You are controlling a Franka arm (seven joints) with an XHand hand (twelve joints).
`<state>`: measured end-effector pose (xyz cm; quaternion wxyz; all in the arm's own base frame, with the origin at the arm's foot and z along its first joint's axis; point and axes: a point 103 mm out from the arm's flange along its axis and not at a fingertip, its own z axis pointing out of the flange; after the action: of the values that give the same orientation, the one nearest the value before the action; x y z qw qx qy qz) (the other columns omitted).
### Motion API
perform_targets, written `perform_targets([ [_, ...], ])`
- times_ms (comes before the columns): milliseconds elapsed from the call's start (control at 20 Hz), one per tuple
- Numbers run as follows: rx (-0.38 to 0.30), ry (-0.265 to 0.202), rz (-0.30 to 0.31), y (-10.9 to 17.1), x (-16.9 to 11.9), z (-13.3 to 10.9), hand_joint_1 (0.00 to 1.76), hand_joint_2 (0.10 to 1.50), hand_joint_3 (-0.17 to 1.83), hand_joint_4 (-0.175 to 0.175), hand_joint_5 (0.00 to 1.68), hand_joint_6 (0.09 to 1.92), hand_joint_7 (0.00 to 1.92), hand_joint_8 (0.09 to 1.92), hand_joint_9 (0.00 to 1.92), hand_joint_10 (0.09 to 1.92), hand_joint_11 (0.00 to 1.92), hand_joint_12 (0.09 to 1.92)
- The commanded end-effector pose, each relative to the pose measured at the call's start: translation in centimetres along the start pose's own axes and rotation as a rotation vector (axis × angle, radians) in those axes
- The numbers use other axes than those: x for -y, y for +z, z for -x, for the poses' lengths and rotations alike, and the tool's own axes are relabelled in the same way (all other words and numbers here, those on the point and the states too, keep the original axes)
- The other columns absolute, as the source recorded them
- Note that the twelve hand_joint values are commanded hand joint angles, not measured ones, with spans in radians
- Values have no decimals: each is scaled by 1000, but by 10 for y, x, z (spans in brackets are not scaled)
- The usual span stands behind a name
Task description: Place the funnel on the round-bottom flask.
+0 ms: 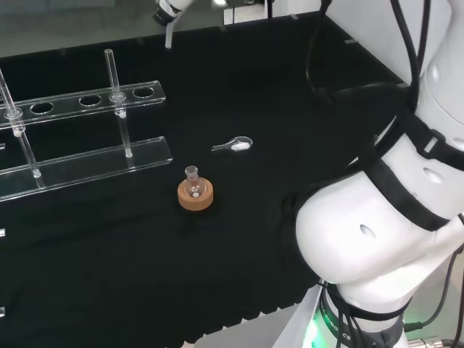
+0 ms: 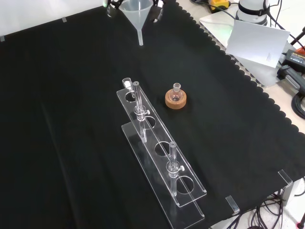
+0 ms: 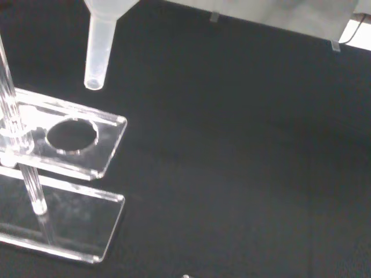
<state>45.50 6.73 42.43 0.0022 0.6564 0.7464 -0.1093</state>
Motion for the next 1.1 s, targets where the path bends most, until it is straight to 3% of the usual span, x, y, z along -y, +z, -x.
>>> perform_targets([
  [50, 27, 37, -14, 25, 28, 7, 622, 800, 44, 54, 768, 104, 897, 419, 532, 523, 0, 1157],
  [300, 50, 53, -28, 50, 42, 4, 625, 800, 48, 56, 769, 111, 904, 405, 552, 518, 0, 1197],
  [450, 66, 55, -68, 70, 50, 0, 627, 800, 51, 57, 772, 115, 906, 400, 561, 515, 0, 1219],
  [750, 85, 45, -123, 100, 59, -12, 629, 800, 52, 58, 773, 118, 907, 397, 567, 513, 0, 1228],
  [1100, 76, 33, -144, 121, 67, -28, 629, 800, 54, 59, 773, 120, 907, 395, 569, 510, 0, 1235],
])
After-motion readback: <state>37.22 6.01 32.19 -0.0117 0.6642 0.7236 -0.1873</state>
